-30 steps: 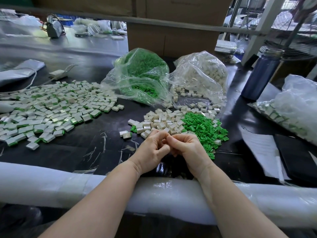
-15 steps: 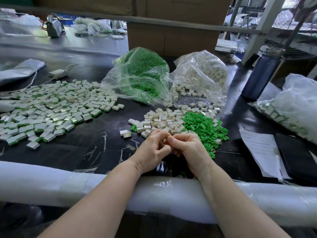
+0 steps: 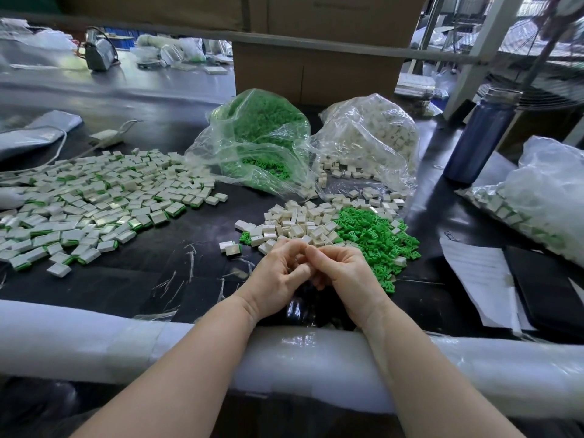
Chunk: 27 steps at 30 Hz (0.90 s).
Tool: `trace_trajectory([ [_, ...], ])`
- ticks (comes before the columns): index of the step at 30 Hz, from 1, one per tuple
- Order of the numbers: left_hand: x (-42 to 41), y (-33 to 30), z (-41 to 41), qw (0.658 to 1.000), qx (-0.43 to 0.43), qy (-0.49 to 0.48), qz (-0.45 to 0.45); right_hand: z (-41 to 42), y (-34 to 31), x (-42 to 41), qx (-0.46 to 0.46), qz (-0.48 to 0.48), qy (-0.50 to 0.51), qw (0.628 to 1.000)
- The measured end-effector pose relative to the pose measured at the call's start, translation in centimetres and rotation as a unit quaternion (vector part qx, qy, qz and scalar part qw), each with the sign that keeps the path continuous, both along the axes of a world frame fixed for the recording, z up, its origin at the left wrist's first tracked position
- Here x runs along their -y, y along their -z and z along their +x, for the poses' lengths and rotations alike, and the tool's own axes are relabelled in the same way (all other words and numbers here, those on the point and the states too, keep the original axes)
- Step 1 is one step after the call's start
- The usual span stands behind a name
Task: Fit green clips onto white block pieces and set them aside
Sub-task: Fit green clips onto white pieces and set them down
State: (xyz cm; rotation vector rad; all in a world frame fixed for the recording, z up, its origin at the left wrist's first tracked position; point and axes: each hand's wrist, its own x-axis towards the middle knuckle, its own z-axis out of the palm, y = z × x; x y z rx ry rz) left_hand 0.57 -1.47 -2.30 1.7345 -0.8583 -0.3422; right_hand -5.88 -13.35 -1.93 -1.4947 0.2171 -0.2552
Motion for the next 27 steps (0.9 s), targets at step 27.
trace_trajectory([
  [27, 0.08, 0.01, 0.00, 0.998, -0.009, -0.065, 0.003, 0.23, 0.25, 0.28, 0.027, -0.220, 0.121, 0.968],
])
